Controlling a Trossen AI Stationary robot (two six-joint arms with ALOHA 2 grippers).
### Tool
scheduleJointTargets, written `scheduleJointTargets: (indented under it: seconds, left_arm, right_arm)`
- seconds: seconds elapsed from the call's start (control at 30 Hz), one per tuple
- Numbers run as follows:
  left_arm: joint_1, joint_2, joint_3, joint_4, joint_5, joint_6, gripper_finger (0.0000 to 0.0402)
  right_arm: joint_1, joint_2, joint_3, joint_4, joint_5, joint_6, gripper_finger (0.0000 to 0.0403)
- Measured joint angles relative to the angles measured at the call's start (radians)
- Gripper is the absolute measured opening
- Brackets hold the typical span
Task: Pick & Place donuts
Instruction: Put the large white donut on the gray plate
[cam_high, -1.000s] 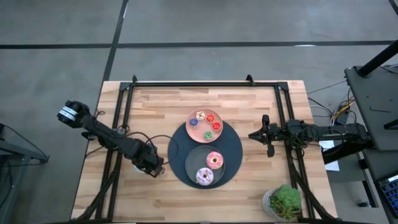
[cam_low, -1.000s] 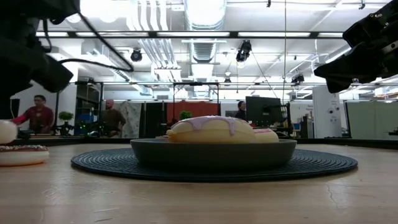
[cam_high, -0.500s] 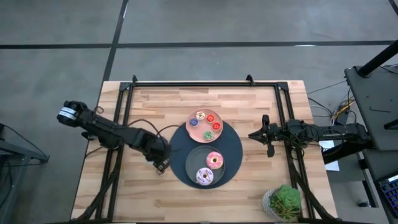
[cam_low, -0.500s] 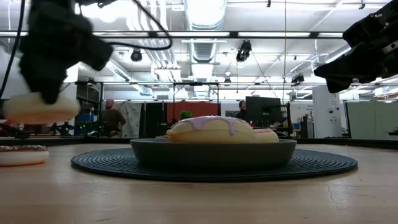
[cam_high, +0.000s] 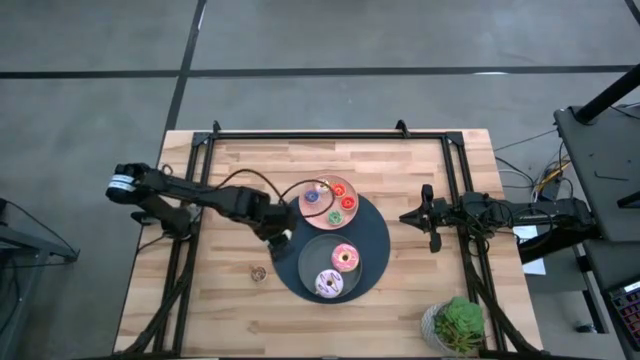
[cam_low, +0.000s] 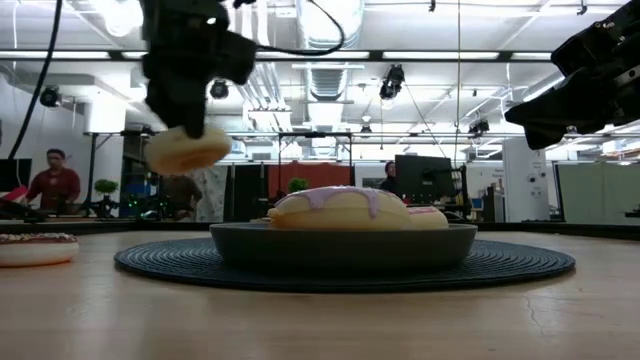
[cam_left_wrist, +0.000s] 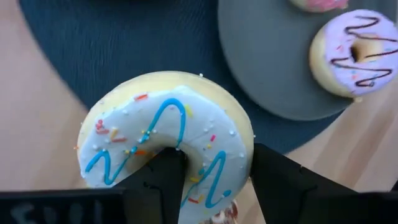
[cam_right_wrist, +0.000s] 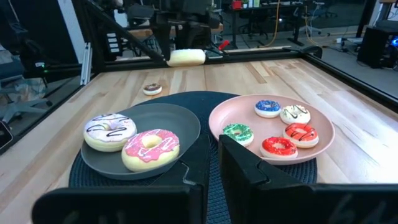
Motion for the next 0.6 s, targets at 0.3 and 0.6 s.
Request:
scheduleJointTargets:
  seconds: [0.3, 0.6]
  left_arm:
    - [0.023, 0.134, 0.163, 0.006, -0.004, 0.230, 0.0146]
    - [0.029, 0.253, 0.295, 0.009, 0.005, 0.361, 0.0146]
  right_arm:
    - [0.000, 0.000, 0.000, 0.000, 0.000, 0.000, 0.0029]
    - [0.000, 0.000, 0.000, 0.000, 0.000, 0.000, 0.0029]
